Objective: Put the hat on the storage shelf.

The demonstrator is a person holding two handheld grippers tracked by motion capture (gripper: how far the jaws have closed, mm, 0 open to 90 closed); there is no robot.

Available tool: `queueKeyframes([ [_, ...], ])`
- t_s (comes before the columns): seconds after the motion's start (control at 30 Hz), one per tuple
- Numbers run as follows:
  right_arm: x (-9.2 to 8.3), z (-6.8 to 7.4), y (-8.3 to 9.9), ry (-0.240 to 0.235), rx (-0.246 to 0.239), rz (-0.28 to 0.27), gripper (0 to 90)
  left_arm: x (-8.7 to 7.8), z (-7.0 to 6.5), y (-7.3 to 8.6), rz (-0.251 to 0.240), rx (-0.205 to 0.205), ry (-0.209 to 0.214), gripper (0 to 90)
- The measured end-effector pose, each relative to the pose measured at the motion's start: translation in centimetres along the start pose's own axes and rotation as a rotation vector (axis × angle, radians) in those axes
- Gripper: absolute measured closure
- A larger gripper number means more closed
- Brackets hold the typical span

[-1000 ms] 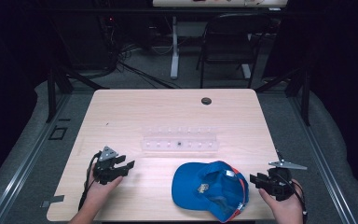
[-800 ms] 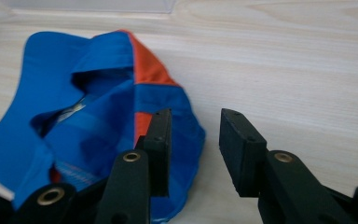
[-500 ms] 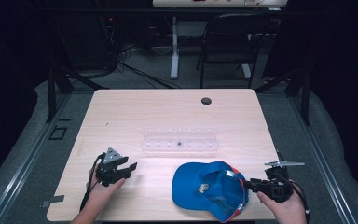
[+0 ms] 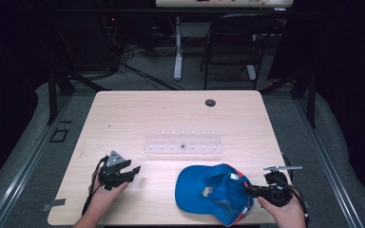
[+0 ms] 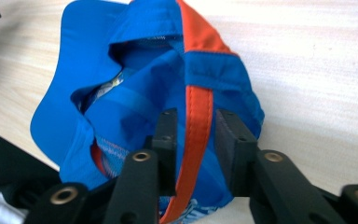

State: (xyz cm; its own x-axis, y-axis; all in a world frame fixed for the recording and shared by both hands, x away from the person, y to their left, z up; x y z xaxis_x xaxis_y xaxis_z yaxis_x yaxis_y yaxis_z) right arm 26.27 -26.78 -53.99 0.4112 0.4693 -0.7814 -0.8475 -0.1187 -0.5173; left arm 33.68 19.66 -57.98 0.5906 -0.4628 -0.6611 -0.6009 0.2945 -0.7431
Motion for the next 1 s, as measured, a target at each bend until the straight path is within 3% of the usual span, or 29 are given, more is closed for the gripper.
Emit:
queueKeyframes([
  [0.23,0.4,-0.3,-0.9,0.030,0.011,-0.037,83.0,0.1,-0.1,0.0,0.003,0.004,0.000,51.1],
  [0.73,1.0,-1.3,-3.6,0.097,0.043,-0.084,87.8,0.1,-0.1,0.0,0.003,0.009,-0.002,51.2],
  [1.0,0.9,-1.7,-3.6,0.011,0.045,-0.050,72.4,0.1,-0.1,0.0,0.005,0.013,-0.001,51.2],
])
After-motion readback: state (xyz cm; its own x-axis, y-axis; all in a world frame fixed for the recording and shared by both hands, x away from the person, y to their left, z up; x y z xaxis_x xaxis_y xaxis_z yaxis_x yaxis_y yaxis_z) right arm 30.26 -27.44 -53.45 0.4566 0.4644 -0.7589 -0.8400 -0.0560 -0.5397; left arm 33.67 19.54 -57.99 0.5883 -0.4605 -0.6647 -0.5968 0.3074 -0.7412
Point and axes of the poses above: each handheld gripper's, and its own axes: x roughly forward along the jaws, y roughly out of its underside, z roughly to its left, the point moved 3 cm from there along x, roughly forward along the jaws, and after that the axes turned 4 degrees about -x, right-handed, at the moved point
